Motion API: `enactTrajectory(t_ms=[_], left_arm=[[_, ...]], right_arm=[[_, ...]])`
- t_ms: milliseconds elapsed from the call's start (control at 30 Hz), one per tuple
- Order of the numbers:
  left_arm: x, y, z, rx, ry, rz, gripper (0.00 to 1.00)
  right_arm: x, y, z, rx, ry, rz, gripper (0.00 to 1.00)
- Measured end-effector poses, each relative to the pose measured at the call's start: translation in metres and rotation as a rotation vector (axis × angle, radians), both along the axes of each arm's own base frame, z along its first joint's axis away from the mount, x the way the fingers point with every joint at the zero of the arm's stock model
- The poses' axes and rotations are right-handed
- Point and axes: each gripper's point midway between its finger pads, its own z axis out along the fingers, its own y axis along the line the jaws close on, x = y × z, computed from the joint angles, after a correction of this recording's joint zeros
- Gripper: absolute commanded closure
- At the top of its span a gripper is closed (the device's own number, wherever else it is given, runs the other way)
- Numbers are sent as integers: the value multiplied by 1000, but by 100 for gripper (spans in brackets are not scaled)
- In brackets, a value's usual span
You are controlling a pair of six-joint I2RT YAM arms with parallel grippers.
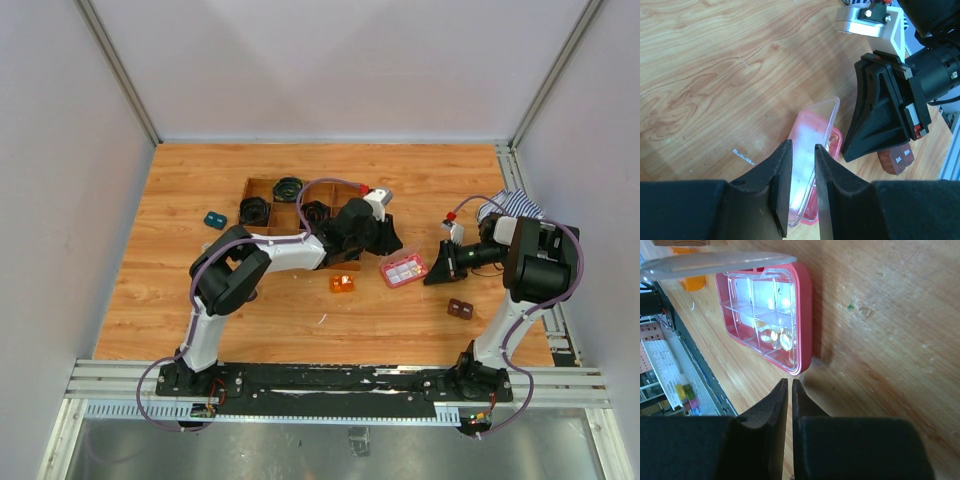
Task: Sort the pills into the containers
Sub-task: Close the pill container at the center of the board.
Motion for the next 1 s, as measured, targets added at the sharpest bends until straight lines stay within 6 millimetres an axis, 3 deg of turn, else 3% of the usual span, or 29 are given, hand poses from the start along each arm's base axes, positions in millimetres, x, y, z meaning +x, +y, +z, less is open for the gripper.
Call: enactTrajectory(t_ms=[667,1000], left_arm=[[-22,-8,-6,-9,45,-58,70],[-34,-1,-12,-4,61,-70,70]], right_arm=[[1,0,2,1,-3,3,90],[2,-7,20,-5,-83,16,90]])
